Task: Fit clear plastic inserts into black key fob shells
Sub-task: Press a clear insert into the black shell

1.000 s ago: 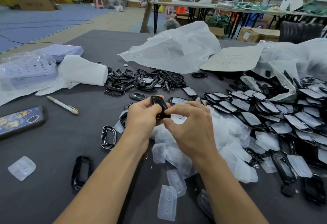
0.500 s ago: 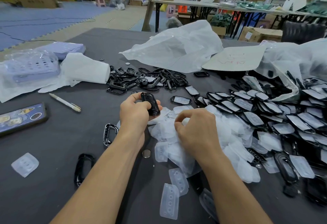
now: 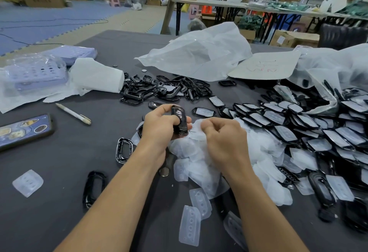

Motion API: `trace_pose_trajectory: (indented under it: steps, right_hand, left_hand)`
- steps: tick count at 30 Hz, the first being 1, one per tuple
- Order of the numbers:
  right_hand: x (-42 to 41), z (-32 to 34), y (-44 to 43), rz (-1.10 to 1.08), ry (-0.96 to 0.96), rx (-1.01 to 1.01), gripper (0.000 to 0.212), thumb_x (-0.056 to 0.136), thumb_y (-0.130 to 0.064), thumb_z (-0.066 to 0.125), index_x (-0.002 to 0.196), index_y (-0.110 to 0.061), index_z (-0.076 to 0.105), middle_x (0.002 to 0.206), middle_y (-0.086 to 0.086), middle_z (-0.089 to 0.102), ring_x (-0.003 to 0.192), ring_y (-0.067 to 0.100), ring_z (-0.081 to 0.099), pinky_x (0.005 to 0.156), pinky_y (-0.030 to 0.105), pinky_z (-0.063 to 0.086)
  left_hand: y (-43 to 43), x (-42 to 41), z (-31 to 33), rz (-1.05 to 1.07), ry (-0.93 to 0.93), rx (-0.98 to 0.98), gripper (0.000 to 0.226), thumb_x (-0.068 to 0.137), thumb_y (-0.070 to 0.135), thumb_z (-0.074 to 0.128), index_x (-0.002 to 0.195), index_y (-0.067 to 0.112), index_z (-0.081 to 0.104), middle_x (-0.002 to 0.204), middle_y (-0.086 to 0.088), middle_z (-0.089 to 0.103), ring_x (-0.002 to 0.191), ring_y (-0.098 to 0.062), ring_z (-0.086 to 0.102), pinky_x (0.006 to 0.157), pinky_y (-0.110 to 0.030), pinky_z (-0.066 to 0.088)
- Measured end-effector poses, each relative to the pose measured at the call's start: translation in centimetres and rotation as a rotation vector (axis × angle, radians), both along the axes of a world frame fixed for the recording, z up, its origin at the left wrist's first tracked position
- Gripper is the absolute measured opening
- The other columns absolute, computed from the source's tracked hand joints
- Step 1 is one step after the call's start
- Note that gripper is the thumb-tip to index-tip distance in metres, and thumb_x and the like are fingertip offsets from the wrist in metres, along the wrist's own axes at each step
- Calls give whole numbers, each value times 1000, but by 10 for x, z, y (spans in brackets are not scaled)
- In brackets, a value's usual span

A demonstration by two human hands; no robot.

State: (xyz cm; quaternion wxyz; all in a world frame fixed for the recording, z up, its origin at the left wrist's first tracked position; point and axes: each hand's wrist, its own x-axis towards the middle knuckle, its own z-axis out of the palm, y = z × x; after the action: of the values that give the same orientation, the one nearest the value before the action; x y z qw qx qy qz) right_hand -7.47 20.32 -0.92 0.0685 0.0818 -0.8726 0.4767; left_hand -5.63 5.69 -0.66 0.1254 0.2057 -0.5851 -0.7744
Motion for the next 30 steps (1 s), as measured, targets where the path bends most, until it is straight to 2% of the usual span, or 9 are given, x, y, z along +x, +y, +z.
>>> trace_pose_trajectory:
  steps: [2,4,7,10,14,16,21,25,30]
  right_hand:
    - [-1,1,0,-30,-30,-63,33,98,-31,59,77,-6,68,50,-3,49,52,9,43,56,35,39]
    - [-2,0,1,-80,-23,-136,36,98,-30,60,73,-4,65,49,-6,45,51,8,39,55,33,36]
    - [-2,3,2,-105,-50,-303,36,98,-31,61,70,-10,70,54,-5,57,53,6,47,57,28,42]
    - [-1,8,2,-5,-146,-545,43,103,-23,58,65,-17,76,61,-1,70,54,8,61,52,18,45]
    - [-1,13,3,92,-254,-672,47,106,-25,55,66,-12,75,69,10,75,58,20,70,52,23,48]
    - [-1,15,7,134,-300,-699,44,103,-27,60,65,-13,77,73,12,76,62,22,71,55,23,52]
    - [-2,16,10,106,-261,-680,23,94,-4,65,74,-8,77,70,15,72,56,21,70,55,23,53]
    - [-3,15,7,54,-275,-749,29,96,-5,64,70,-11,75,67,12,69,53,18,64,54,25,52]
    - [-3,11,3,-16,-210,-796,38,94,-5,66,61,-20,77,56,2,64,53,14,60,54,22,47]
  left_hand:
    - [2,3,2,-159,1,-14,37,90,-12,48,113,8,69,82,-13,79,68,-23,76,55,-28,59]
    - [5,7,3,-302,4,-40,40,90,-11,48,113,10,73,86,-14,79,71,-23,76,55,-26,57]
    - [10,9,3,-344,22,-70,43,91,-10,49,110,15,77,93,-14,80,77,-25,78,56,-25,57]
    - [11,9,3,-302,43,-54,42,90,-10,50,102,16,81,95,-13,81,82,-26,79,55,-23,55]
    - [10,8,3,-261,35,-58,38,87,-8,51,86,12,82,89,-12,80,79,-22,78,55,-23,56]
    - [10,8,2,-232,30,-21,35,86,-9,51,85,9,81,87,-13,79,77,-22,78,54,-23,56]
    - [11,8,2,-238,25,-47,31,85,-8,52,90,3,80,87,-15,79,75,-22,77,56,-24,56]
    - [14,9,3,-232,9,-91,34,83,-9,53,82,5,83,86,-15,79,70,-21,76,55,-24,56]
    - [17,9,2,-175,-17,-115,26,81,-12,54,84,-3,78,82,-17,79,69,-27,77,52,-27,57]
